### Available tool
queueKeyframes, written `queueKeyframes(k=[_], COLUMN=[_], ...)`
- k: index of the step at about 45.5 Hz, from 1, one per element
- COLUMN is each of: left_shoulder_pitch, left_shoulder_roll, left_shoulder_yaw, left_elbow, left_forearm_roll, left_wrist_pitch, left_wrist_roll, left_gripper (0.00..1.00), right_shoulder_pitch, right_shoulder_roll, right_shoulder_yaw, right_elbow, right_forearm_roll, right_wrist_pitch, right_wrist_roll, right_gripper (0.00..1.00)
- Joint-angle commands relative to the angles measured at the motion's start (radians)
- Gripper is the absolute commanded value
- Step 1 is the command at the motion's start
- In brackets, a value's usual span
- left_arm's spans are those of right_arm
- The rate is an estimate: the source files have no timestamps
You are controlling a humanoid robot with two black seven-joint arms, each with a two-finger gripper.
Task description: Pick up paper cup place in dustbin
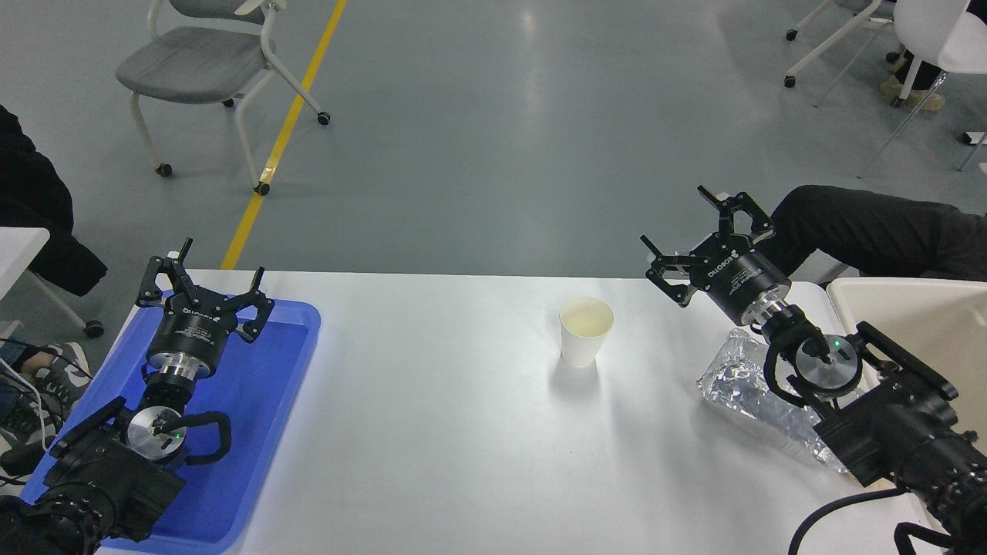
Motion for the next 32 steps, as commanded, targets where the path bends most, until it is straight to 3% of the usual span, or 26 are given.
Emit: queueKeyframes(k=[1, 10, 32], left_shoulder_pitch=[0.001, 0.001, 0.001], left_shoulder_roll=[0.001, 0.003, 0.001], left_shoulder_yaw=[0.000, 0.000, 0.001], left_elbow=[0.000, 0.000, 0.000], left_forearm_roll=[0.000, 0.000, 0.000], left_wrist_pitch=[0.000, 0.000, 0.000], left_wrist_roll=[0.000, -0.002, 0.000], left_gripper=[1.00, 1.00, 1.00], right_shoulder_pitch=[0.063, 0.172, 0.618], right_shoulder_roll=[-0.038, -0.110, -0.302], right_shoulder_yaw=[-0.011, -0.151, -0.980], right_elbow=[0.018, 0.027, 0.128], right_forearm_roll=[-0.035, -0.161, -0.153], right_wrist_pitch=[0.001, -0.005, -0.016], right_wrist_roll=[-0.002, -0.005, -0.002], right_gripper=[1.00, 1.00, 1.00])
